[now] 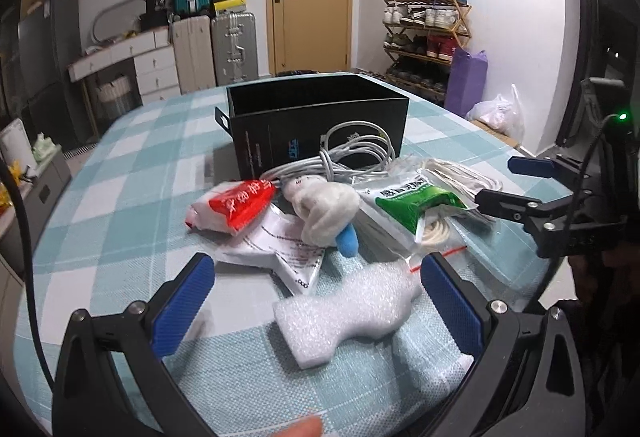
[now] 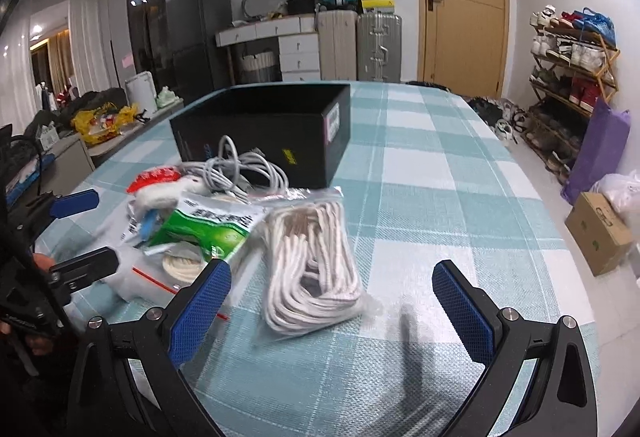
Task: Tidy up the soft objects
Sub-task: 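Grasp the white foam block with the left tool while the right tool grasps the rope bag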
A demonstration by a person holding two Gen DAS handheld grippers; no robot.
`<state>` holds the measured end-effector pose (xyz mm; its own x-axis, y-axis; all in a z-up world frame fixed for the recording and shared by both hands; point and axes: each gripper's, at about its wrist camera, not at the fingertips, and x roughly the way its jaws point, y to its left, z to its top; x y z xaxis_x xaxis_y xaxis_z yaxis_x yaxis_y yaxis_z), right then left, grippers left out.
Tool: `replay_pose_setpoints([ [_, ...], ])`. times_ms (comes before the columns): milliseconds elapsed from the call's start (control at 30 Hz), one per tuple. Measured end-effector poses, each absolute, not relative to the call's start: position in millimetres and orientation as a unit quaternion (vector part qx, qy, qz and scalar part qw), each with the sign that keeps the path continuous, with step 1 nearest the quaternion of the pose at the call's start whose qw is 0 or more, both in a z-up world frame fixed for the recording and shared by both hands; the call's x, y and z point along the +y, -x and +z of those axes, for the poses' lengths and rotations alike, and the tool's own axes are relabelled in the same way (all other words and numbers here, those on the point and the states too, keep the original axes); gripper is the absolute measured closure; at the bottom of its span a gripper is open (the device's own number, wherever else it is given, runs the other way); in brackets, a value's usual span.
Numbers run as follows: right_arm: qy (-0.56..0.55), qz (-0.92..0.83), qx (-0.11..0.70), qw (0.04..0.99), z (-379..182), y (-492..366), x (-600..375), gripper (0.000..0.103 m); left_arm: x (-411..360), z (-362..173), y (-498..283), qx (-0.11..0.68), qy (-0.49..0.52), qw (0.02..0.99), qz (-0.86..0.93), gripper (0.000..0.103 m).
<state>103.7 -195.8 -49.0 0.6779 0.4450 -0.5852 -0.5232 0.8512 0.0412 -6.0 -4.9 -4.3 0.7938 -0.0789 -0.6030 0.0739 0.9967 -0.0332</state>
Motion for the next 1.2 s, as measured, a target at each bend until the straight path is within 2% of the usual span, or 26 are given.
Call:
replay_pose_setpoints([
  [100, 0.069, 0.264, 0.315, 0.909, -52, -107, -194, 0.001, -3, -6, 5, 0.324, 0.006, 0.945, -0.04, 0.0],
  [300, 0.078, 0.267, 0.338, 0.899, -59, -114, -189, 0.019, -7, -10, 7, 0.33, -0.013, 0.943, -0.048, 0.001],
  [700, 0.096, 0.275, 0.348, 0.891, -62, -122, -173, 0.029, -15, -16, 4, 0.348, -0.03, 0.935, -0.054, 0.002],
  [833, 0.1, 0.275, 0.35, 0.89, -64, -124, -170, 0.034, -19, -19, 4, 0.355, -0.035, 0.932, -0.059, 0.011],
  [967, 0.101, 0.278, 0.348, 0.89, -63, -123, -170, 0.039, -21, -19, 4, 0.358, -0.032, 0.93, -0.07, 0.028],
  [1200, 0.104, 0.288, 0.336, 0.891, -62, -115, -171, 0.052, -16, -16, 7, 0.356, -0.023, 0.931, -0.076, 0.034],
])
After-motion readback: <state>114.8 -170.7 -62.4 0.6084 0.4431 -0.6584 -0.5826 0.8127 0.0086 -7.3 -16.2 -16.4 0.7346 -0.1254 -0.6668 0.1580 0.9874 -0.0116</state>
